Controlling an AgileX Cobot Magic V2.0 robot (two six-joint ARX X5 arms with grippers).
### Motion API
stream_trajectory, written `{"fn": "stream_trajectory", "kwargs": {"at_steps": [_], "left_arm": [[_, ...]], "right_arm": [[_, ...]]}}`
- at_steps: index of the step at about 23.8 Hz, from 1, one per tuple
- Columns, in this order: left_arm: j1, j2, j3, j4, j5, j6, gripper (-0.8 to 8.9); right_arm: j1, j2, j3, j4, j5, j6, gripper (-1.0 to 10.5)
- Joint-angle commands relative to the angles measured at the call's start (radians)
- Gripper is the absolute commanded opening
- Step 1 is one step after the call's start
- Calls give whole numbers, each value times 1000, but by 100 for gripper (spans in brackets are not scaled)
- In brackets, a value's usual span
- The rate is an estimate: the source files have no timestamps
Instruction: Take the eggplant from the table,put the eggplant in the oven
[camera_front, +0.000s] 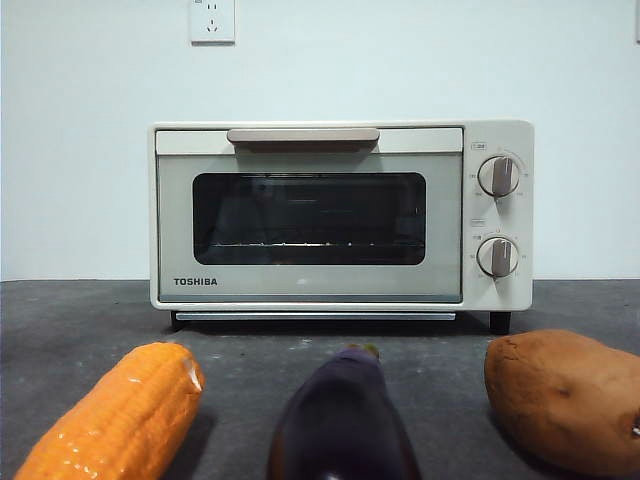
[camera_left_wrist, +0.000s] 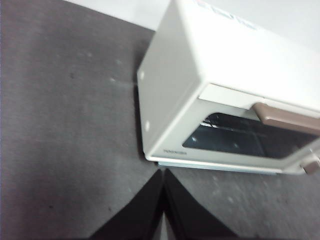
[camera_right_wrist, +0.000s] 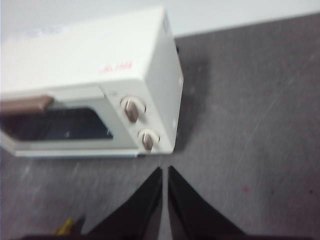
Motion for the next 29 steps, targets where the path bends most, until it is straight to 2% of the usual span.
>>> {"fn": "stream_trajectory", "kwargs": {"at_steps": [1,10,15,17,20,25,29], "left_arm": [[-3,48,40,-5,42,29,6],[-62,103,44,-2,61,29,6],[-90,105,44,0,61,29,6],[-101,105,44,0,61,28,6],[-112,105,44,-1,61,28,6],[-113,105,44,-2,61,28,6],[-113,105,44,-2,61,28,6]], "right_arm": [[2,55,56,-56,-46,-32,27],[8,208,97,-193,-212,6,360],[53,275,97,-156,-447,81,368],[104,308,97,-116,-500,129,368],[222,365,97,-86,-481,189,368],[510,501,97,-35,-230,284,366],[697,635,97,10,-93,363,365]]}}
